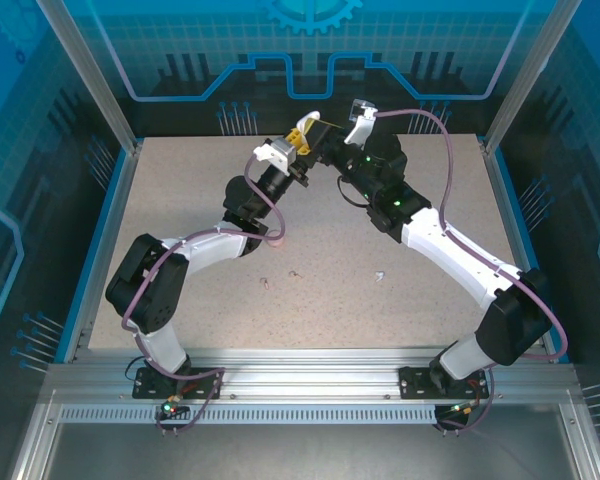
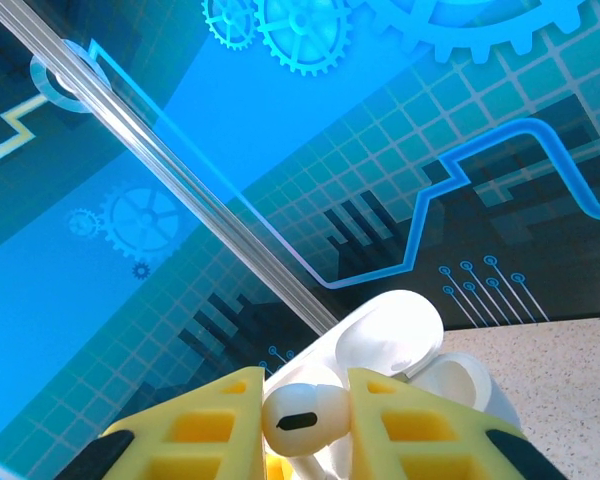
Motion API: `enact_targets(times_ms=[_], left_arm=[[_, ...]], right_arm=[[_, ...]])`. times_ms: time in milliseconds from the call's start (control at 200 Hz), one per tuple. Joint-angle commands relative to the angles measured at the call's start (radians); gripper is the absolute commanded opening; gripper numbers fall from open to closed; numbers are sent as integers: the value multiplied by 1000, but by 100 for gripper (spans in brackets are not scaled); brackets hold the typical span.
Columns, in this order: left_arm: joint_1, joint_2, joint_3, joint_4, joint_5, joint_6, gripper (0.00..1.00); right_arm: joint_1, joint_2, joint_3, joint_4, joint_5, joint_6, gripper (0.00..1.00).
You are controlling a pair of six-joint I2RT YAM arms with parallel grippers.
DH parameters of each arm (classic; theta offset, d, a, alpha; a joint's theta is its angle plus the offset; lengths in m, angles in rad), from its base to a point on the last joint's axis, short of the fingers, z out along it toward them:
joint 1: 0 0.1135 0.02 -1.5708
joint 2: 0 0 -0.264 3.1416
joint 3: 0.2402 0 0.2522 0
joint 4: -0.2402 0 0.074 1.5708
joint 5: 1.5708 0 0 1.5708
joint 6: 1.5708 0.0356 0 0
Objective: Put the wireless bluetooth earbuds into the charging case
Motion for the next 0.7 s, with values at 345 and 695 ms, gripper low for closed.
enact_targets(times_ms=[345, 695], left_arm=[[-6, 16, 45, 53, -19, 22, 0], [-8, 16, 48, 49, -21, 22, 0]], right_arm=[[17, -20, -40, -2, -9, 9, 21], [32, -27, -60, -29, 0, -4, 21]])
